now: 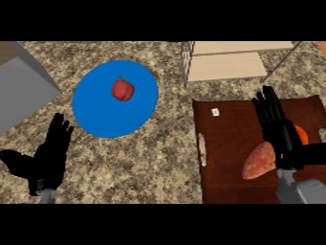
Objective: Pick the squash from the tray and place it in the tiered shelf
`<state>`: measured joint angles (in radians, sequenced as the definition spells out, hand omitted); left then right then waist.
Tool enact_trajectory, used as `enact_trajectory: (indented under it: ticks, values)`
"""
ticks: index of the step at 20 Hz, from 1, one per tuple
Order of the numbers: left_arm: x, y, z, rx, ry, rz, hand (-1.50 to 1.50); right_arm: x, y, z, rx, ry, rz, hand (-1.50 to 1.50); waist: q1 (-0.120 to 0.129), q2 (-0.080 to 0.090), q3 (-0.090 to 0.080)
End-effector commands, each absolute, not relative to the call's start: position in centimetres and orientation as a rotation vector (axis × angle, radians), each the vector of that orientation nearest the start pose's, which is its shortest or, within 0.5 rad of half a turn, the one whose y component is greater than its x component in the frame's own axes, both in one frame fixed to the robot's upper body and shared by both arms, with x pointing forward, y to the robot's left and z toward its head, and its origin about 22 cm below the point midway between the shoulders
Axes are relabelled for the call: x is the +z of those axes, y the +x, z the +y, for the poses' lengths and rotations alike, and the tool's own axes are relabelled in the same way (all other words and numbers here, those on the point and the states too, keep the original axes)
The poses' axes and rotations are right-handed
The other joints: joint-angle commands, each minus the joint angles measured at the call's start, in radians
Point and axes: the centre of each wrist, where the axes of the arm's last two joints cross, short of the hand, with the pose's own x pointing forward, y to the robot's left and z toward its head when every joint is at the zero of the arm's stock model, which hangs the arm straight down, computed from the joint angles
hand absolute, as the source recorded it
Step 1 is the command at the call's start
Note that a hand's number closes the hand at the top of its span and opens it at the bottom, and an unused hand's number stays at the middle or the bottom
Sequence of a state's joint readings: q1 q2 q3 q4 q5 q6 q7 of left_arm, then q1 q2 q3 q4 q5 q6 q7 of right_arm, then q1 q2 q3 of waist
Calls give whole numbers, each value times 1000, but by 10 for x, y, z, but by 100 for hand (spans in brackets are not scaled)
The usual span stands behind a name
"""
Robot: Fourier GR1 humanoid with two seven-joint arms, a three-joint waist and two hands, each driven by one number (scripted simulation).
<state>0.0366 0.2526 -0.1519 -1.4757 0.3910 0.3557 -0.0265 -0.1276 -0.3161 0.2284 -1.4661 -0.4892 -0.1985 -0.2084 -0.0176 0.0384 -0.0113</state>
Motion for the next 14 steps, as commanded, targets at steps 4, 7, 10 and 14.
enact_trajectory:
  ticks: [4,7,10,14]
  values:
    - [4,257,248,-52,158,-1563,0,67,292,-346,118,61,-1644,-150,-1,-34,13]
    - [4,255,252,-70,138,-1558,0,25,290,-296,-447,477,-1582,-150,-49,-28,52]
    - [10,258,251,-159,152,-1587,0,80,273,-422,225,-489,-1547,150,-37,-15,1]
    - [16,269,227,-261,99,-1603,0,11,268,-436,-128,-590,-1612,-150,27,-21,17]
